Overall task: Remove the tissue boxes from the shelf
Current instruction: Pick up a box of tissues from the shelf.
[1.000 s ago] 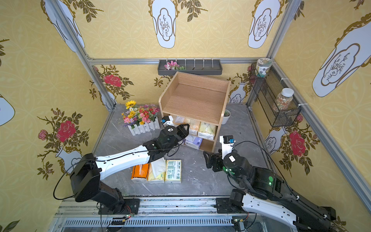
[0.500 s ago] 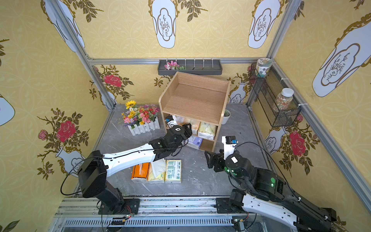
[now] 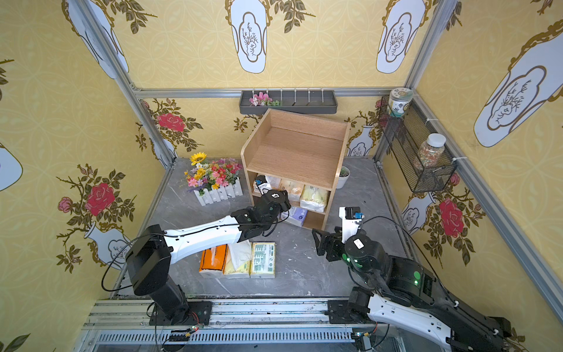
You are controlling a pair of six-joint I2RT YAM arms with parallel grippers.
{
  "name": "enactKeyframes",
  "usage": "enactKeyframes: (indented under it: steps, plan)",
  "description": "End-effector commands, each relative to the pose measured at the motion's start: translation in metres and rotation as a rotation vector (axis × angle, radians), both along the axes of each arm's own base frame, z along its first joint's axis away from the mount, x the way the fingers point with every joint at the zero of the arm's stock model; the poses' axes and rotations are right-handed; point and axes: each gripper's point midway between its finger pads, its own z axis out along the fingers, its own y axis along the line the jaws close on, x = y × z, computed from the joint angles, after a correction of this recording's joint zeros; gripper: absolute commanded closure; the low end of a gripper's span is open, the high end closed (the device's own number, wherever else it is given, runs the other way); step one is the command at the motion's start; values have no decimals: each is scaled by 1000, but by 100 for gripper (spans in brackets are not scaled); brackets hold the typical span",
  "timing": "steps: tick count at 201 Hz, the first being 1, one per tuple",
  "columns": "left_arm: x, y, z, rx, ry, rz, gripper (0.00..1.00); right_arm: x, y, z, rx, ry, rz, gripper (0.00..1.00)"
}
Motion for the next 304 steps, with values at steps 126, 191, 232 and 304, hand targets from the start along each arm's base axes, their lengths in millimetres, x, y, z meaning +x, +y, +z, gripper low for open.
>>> enactKeyframes:
  steps: [126, 191, 232, 304]
  plan:
    - [-20, 13, 44, -131, -76, -52, 100, 4, 0, -3, 0, 10, -31, 13]
    - [-41, 37, 41, -161, -54, -72, 100, 14, 39, -28, 131, 103, -38, 12]
    - [-54, 51, 32, -183, -29, -74, 100, 29, 54, -35, 260, 137, -124, 8]
    - [-62, 56, 25, -219, -20, -88, 100, 50, 79, -19, 459, 147, -135, 3]
